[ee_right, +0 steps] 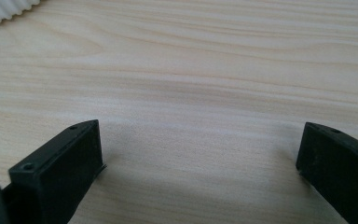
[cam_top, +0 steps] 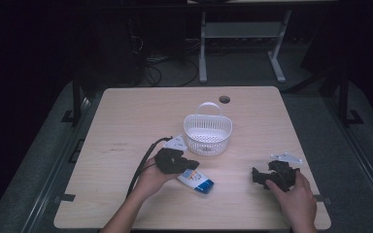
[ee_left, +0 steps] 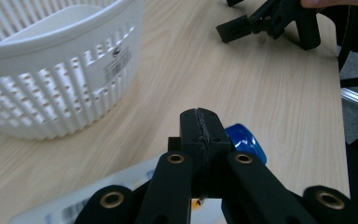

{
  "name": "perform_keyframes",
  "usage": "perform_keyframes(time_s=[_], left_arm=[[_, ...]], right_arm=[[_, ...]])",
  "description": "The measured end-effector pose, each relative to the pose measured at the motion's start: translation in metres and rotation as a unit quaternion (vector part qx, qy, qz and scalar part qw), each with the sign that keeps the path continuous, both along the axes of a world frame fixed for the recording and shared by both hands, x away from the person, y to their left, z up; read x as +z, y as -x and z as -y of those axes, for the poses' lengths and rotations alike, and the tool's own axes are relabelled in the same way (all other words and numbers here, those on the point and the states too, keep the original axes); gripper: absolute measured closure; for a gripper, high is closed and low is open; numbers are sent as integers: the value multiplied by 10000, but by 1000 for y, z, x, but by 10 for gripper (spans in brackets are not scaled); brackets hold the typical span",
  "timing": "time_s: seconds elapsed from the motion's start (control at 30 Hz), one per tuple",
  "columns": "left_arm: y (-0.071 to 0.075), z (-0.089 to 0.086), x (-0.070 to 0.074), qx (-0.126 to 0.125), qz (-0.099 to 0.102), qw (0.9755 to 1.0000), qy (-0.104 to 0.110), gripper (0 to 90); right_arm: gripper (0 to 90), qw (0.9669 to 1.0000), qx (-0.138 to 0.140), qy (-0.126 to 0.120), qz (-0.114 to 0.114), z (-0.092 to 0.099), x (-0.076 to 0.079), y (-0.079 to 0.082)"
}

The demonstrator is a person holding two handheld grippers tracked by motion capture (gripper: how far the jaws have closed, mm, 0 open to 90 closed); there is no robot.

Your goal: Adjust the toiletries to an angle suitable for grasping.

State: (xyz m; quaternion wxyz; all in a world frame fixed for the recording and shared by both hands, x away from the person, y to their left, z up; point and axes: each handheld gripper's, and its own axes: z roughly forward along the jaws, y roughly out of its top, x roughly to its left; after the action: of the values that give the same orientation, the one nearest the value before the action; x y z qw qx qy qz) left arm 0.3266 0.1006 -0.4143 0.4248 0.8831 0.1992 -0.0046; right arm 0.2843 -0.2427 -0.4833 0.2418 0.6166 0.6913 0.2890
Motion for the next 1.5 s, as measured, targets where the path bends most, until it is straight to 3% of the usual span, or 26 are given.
perform_keyframes(time_s=[0.37, 0.67, 0.77, 1.13, 1.5], left_arm=[[-7, 25, -19, -116, -167, 9997, -118, 900], [-6, 34, -31, -198, -223, 9986, -427, 900], [-6, 34, -31, -215, -247, 9986, -420, 900], [2, 27, -28, -304, -236, 9967, -715, 900], [9, 12, -25, -298, -306, 9966, -700, 900]], right_arm=[[0, 10000, -1, -1, -1, 0, 0, 0], [0, 10000, -1, 0, -1, 0, 0, 0], [0, 10000, 0, 3, 0, 0, 0, 0], [0, 10000, 2, 1, 2, 0, 0, 0], [0, 10000, 4, 2, 2, 0, 0, 0]])
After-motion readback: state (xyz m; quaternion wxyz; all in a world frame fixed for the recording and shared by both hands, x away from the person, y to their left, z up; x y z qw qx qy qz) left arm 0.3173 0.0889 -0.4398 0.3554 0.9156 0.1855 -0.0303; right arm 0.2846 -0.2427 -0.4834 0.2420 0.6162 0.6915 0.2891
